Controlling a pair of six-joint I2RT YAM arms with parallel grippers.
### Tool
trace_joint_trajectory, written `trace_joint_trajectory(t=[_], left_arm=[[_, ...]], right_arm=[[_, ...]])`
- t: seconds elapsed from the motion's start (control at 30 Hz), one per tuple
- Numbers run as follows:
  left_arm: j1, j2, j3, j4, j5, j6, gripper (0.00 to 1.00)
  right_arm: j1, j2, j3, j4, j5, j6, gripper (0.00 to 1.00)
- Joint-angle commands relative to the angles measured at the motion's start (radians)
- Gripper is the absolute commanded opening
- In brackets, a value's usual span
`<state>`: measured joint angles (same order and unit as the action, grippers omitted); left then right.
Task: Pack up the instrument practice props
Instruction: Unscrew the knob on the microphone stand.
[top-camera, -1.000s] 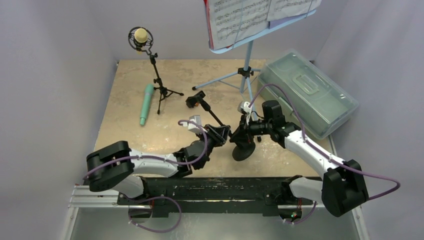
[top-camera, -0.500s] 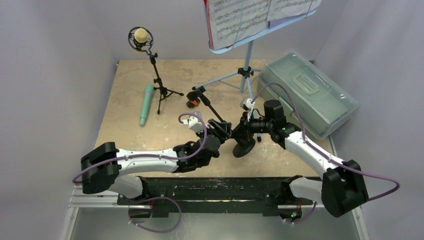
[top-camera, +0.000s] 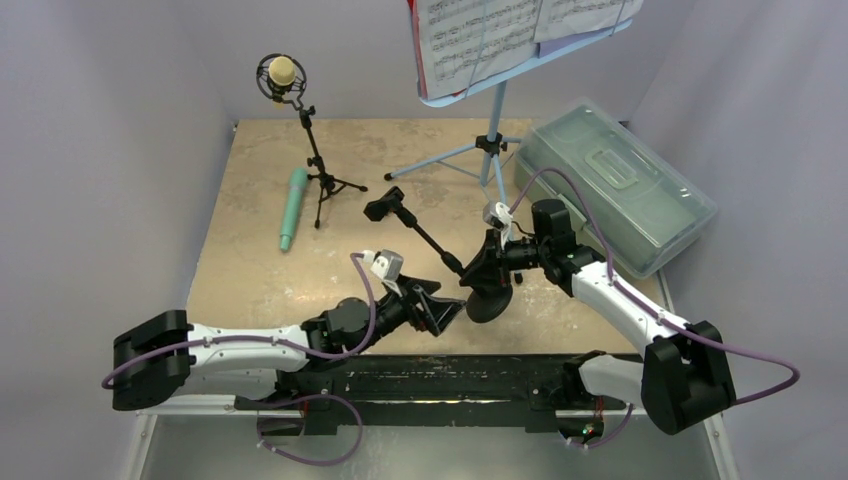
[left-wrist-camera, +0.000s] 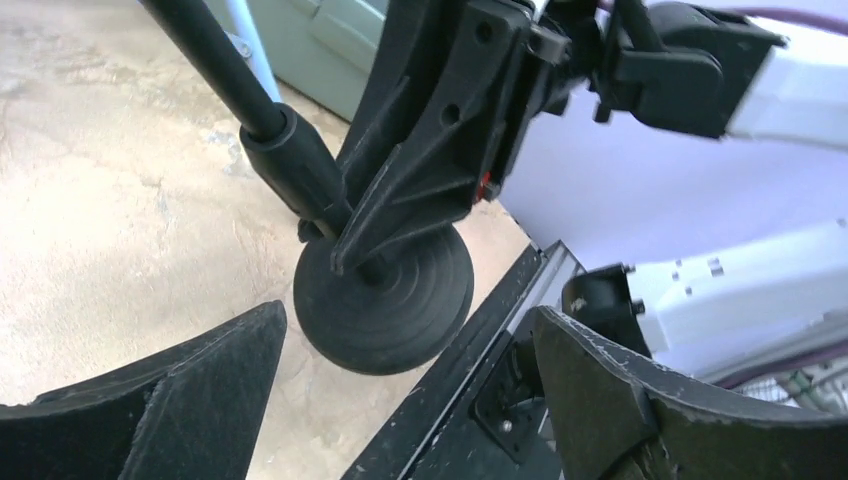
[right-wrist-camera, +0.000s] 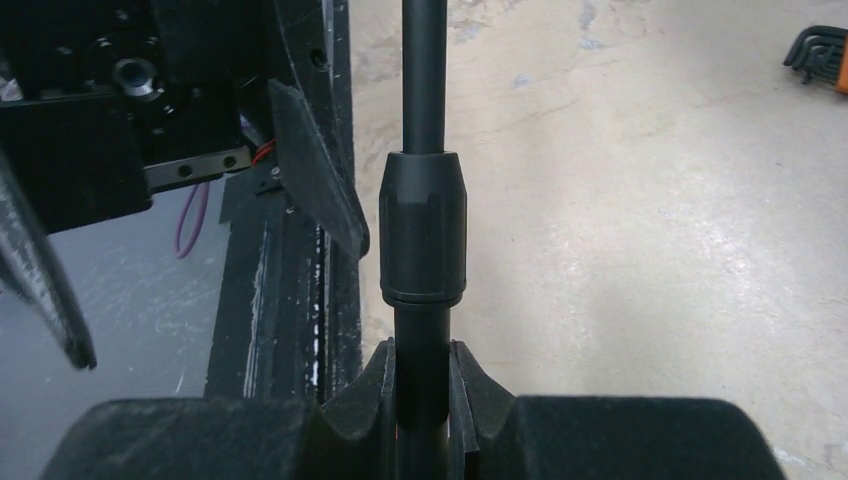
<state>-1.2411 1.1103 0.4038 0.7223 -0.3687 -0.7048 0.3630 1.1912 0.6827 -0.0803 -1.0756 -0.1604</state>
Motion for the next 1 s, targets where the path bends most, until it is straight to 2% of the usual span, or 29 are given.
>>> trace_joint_trajectory(t=[0.0, 0.1, 0.2, 0.43, 0.77, 0.87, 0.97], left_arm=[[-0.001, -0.074, -0.128, 0.3, 0.144, 0.143, 0.94], [-0.001, -0.049, -0.212, 0.49, 0.123, 0.169, 0.98], [-0.001, 0.039, -0.26, 0.694, 0.107, 0.211, 1.0], [0.01, 0.289, -0.249, 1.052, 0.147, 0.356, 1.0], [0.078, 0.4, -0.092, 1.057, 0.212, 0.312, 0.97], [0.079, 0.379, -0.089, 1.057, 0.187, 0.329, 0.91], [0.08, 0.352, -0.1, 1.057, 0.127, 0.342, 0.81]], right_arm=[[-0.01, -0.019, 0.046, 0.004, -0.137, -0.079, 0.0], [-0.015, -0.02, 0.046, -0.002, -0.163, -0.095, 0.0], [-0.022, -0.021, 0.043, -0.004, -0.184, -0.106, 0.0], [-0.024, -0.021, 0.041, -0.026, -0.201, -0.135, 0.0], [-0.024, -0.027, 0.045, -0.044, -0.207, -0.159, 0.0], [-0.025, -0.025, 0.047, -0.044, -0.208, -0.157, 0.0], [-0.026, -0.025, 0.046, -0.044, -0.21, -0.157, 0.0]])
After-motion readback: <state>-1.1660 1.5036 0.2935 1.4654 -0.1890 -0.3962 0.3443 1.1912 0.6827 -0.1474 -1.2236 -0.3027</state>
